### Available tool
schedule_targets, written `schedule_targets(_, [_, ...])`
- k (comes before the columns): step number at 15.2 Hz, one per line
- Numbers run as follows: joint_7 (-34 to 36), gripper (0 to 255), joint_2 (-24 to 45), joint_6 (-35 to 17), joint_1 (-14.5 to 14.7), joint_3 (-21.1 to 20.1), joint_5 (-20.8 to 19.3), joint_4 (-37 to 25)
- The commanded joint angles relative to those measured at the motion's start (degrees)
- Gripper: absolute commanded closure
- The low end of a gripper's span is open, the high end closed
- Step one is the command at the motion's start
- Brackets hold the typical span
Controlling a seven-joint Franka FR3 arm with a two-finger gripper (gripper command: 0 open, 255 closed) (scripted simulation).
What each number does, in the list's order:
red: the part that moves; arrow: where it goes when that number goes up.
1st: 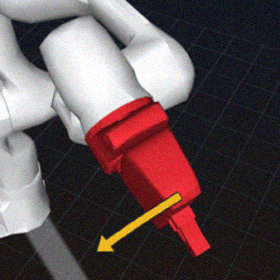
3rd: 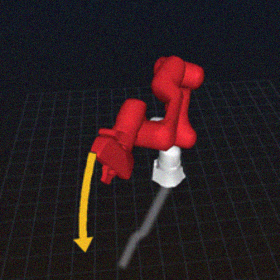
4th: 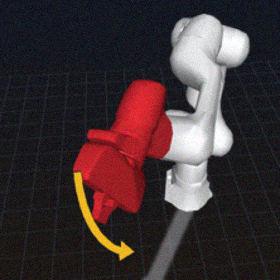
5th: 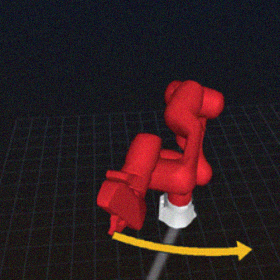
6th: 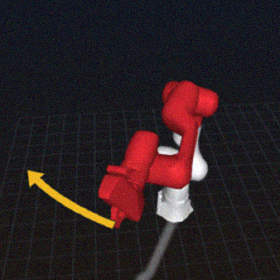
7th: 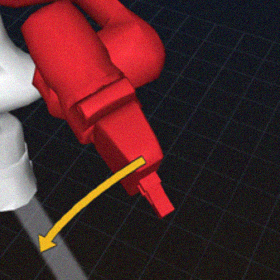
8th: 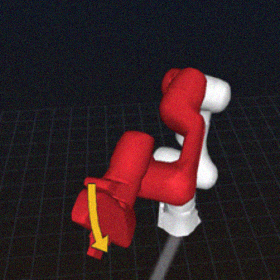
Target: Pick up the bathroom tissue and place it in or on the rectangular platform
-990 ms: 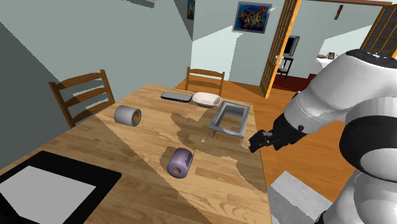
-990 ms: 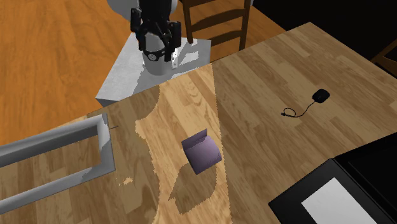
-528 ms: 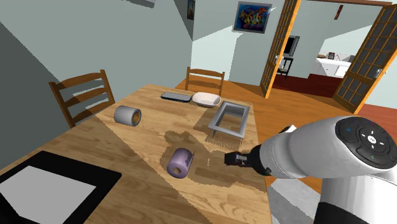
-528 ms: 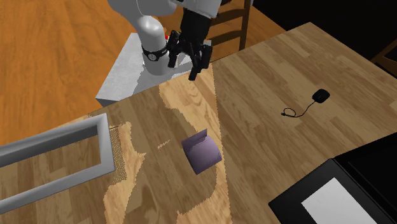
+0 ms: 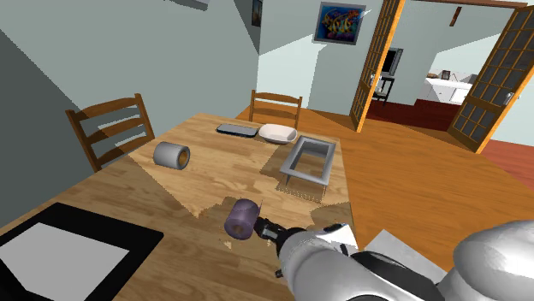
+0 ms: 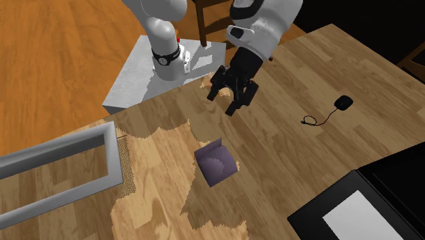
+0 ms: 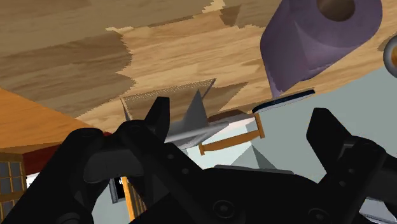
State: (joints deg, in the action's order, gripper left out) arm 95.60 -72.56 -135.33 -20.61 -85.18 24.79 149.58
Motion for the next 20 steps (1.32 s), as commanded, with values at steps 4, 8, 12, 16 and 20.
schedule_targets(4, [14.7,0,-9.8,4.8,-15.1,-8.7,-0.7,-15.1])
schedule_targets(8, [19.0,0,-13.5,6.1,-20.9,-10.3,-0.8,-20.5])
schedule_targets(12, [18.5,0,-13.6,3.2,-22.8,-11.5,0.0,-19.6])
schedule_targets(16, [18.3,0,-13.6,2.1,-23.6,-11.9,0.4,-19.2])
schedule_targets(20, [18.3,0,-13.6,2.1,-23.6,-11.9,0.4,-19.2])
